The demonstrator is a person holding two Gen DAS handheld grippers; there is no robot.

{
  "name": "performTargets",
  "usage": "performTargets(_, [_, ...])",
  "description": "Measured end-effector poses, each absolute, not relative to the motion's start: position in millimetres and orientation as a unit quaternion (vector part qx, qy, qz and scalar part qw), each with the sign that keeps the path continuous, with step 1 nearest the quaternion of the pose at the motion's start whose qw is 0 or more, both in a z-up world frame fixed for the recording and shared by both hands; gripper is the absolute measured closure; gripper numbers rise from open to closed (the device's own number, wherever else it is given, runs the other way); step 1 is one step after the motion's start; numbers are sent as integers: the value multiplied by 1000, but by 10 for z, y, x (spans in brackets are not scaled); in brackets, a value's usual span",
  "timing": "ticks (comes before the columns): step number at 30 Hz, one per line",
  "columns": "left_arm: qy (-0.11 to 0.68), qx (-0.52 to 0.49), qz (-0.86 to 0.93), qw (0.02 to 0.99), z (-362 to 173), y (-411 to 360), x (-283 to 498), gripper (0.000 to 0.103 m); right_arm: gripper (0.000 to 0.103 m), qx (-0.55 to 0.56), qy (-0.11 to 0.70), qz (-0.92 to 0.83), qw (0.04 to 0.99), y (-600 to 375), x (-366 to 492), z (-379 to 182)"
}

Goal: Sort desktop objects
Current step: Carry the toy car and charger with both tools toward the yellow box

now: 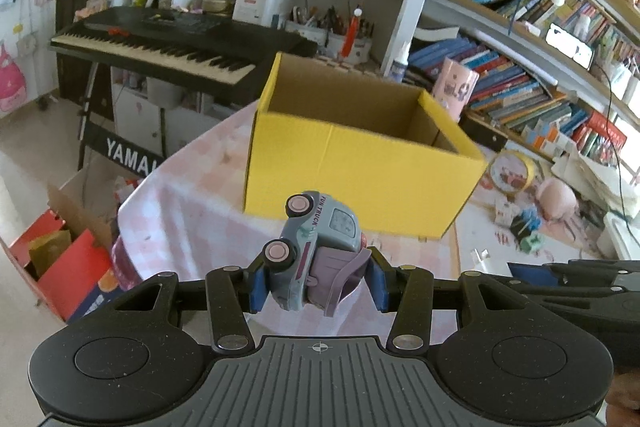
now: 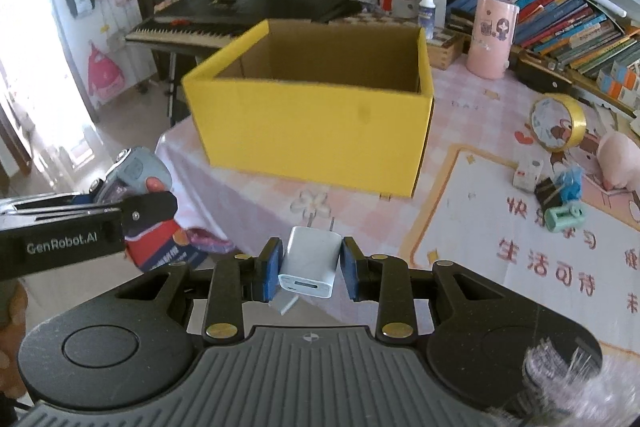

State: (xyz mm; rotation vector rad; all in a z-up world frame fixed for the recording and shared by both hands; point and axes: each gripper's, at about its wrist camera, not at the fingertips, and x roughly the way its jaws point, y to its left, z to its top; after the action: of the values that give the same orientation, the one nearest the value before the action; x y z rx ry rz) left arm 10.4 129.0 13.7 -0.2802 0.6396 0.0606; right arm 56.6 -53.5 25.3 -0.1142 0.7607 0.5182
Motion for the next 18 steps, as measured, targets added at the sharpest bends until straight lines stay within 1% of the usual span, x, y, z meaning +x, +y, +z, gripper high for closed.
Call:
performTargets(12, [264,-133,48,954,462,1250,772,56,74,-28,333,270,903,-554,1342,581])
performTargets(18, [260,-122,58,956,508,1144,1058,56,74,-25,316,283,905,-582,1697,681])
